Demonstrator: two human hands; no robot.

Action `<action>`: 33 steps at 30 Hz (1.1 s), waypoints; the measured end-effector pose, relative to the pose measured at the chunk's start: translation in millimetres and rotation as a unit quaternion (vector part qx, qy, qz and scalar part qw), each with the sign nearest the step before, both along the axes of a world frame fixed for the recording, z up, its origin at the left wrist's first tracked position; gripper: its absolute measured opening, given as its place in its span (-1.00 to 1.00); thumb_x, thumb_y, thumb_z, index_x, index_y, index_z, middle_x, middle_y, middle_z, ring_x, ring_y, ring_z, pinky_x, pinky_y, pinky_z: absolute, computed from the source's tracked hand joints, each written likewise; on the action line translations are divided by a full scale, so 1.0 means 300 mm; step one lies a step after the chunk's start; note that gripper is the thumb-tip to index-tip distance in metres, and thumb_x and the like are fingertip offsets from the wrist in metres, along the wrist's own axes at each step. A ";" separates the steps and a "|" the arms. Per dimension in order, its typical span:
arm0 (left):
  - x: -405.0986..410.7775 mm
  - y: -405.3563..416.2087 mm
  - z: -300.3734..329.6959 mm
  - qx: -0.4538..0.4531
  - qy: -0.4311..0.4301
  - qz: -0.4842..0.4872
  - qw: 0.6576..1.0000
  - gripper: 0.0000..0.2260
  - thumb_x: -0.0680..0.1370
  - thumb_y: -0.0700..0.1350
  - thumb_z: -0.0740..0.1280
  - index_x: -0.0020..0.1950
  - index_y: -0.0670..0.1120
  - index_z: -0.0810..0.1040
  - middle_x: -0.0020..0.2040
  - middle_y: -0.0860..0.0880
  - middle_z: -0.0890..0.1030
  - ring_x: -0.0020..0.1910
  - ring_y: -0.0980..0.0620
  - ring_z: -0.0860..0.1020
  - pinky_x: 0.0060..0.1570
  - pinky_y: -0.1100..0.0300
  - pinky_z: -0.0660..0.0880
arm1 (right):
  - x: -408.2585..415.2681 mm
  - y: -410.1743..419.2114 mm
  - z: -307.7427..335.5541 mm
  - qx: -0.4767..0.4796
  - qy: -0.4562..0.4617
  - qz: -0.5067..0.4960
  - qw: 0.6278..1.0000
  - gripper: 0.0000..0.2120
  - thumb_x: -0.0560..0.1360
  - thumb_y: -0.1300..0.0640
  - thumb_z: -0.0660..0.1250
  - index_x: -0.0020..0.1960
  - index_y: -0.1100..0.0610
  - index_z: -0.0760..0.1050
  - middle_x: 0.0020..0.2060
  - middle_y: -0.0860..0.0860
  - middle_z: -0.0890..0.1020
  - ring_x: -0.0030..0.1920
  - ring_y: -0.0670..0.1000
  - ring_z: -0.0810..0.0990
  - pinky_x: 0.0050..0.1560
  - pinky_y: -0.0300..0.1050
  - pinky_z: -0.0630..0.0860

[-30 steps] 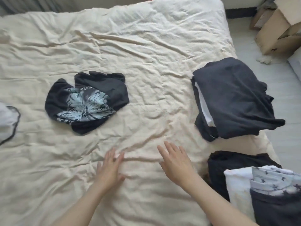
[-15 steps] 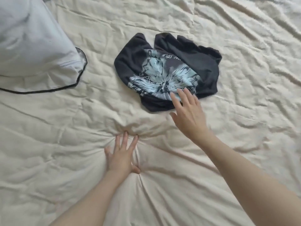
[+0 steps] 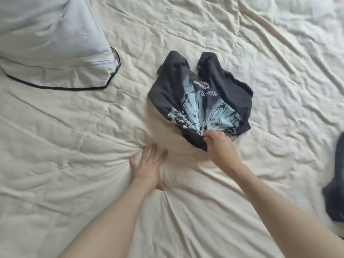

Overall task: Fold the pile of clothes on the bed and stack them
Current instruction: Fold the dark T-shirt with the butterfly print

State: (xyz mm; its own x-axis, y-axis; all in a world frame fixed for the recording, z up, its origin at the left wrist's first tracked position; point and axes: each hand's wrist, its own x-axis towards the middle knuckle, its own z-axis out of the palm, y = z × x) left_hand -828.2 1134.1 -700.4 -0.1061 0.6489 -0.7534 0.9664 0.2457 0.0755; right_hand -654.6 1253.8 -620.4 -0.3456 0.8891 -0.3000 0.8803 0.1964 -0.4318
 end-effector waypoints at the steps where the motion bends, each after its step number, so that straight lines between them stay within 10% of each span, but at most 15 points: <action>1: -0.021 0.018 0.022 -0.010 -0.023 -0.006 1.000 0.02 0.33 0.21 0.47 0.52 0.22 -0.21 0.55 0.02 -0.27 0.53 -0.11 -0.20 0.34 -0.33 0.10 | 0.028 -0.044 0.032 -0.013 0.001 0.003 1.000 -0.82 0.55 0.27 0.19 0.00 0.24 0.56 -0.10 0.18 0.62 -0.02 0.18 0.53 -0.09 -0.01 0.35; 6: -0.098 -0.023 0.178 0.068 -0.176 0.142 0.972 -0.57 0.56 -0.15 0.27 0.43 -0.12 0.35 0.40 -0.16 0.40 0.35 -0.13 0.38 0.25 0.17 0.29 | 0.144 -0.283 0.183 -0.033 0.005 -0.020 0.999 -0.85 0.52 0.29 0.25 -0.05 0.23 0.60 -0.12 0.12 0.65 -0.03 0.15 0.55 -0.09 -0.08 0.29; 12: 0.008 -0.410 0.272 0.175 -0.228 0.373 0.882 -0.67 0.57 -0.28 0.20 0.33 -0.17 0.44 0.29 -0.18 0.50 0.28 -0.12 0.46 0.22 0.16 0.32 | 0.195 -0.687 0.205 -0.100 -0.004 0.001 0.995 -0.85 0.50 0.31 0.26 -0.08 0.23 0.62 -0.12 0.10 0.64 -0.02 0.13 0.55 -0.07 -0.15 0.32; 21: 0.198 -0.530 0.291 0.165 -0.169 -0.068 0.969 -0.43 0.59 0.02 0.22 0.54 0.15 0.04 0.57 0.09 -0.04 0.54 0.01 -0.09 0.46 -0.09 -0.08 | 0.170 -1.002 0.176 -0.233 0.050 -0.040 0.970 -0.85 0.49 0.22 0.31 -0.07 0.14 0.66 -0.13 0.04 0.68 -0.06 0.07 0.58 -0.15 -0.22 0.32; 28: 0.161 -0.594 0.240 -0.012 -0.104 -0.158 0.982 -0.48 0.64 0.02 0.11 0.55 0.15 -0.04 0.57 0.02 -0.08 0.54 -0.02 -0.08 0.46 -0.17 -0.05 | 0.335 -0.810 0.070 -0.073 0.051 -0.358 0.929 -0.65 0.54 0.11 0.30 0.27 0.25 0.43 0.19 0.17 0.52 0.23 0.16 0.45 0.16 -0.09 0.32; 33: 0.147 -0.613 0.243 0.073 -0.163 -0.074 0.981 -0.59 0.61 -0.05 0.19 0.46 0.07 0.30 0.49 -0.05 0.24 0.47 -0.01 0.19 0.41 0.04 0.15 | 0.417 -0.677 -0.036 -0.274 0.169 -0.408 0.854 -0.65 0.49 0.13 0.39 0.19 0.22 0.37 0.10 0.15 0.58 0.12 0.14 0.55 0.08 0.03 0.51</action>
